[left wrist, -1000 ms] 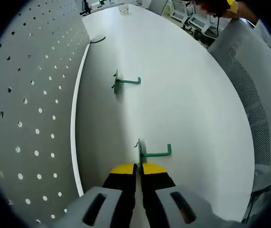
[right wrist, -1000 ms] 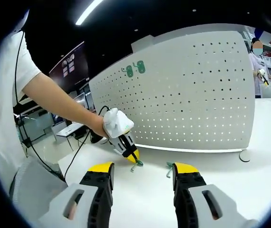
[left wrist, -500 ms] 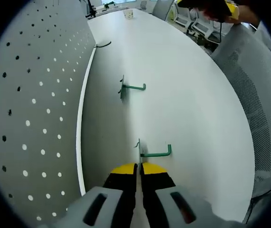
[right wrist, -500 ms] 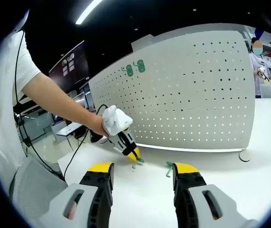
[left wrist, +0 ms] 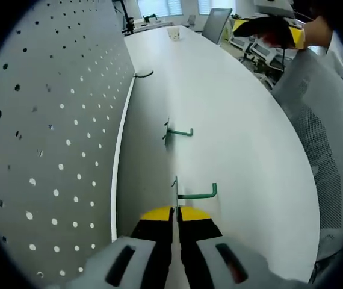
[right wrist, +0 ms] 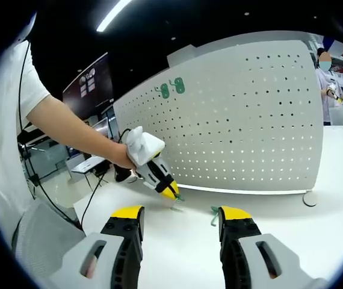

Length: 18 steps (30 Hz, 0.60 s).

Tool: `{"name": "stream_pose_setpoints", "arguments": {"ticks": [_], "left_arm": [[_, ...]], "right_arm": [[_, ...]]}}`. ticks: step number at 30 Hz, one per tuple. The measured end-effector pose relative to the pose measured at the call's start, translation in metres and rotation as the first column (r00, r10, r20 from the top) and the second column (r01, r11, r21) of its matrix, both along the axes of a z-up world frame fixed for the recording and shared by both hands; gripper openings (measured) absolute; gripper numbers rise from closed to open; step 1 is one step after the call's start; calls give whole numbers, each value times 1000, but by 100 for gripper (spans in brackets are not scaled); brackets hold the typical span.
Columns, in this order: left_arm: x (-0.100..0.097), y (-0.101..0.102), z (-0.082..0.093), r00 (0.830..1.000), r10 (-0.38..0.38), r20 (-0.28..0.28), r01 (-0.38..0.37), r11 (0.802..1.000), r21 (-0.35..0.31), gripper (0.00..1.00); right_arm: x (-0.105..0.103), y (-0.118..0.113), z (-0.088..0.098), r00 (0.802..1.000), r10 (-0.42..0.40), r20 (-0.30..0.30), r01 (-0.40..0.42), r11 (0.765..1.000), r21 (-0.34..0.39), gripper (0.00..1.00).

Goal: Insert the hook assembly into the mounting plate slot until the hook locks in place.

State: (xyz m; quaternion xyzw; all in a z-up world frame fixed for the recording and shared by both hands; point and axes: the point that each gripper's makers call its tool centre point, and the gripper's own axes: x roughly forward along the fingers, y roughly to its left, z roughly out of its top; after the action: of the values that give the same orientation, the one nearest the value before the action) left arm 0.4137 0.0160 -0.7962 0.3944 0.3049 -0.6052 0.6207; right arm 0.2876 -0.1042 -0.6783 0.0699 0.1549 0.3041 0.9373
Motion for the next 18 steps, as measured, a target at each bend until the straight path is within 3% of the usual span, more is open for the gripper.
{"name": "stream_pose_setpoints", "arguments": {"ticks": [10,18], "left_arm": [[9,-4,26,995,96,13,-94,989,-110,2],[12,-6,54,986,168,16,-161,962,-220,2]], "right_arm": [[0,1,1,1000,3,3,-3,1000,4,48],[-1,3,2,1000,11,9,-11,1000,3,48]]}}
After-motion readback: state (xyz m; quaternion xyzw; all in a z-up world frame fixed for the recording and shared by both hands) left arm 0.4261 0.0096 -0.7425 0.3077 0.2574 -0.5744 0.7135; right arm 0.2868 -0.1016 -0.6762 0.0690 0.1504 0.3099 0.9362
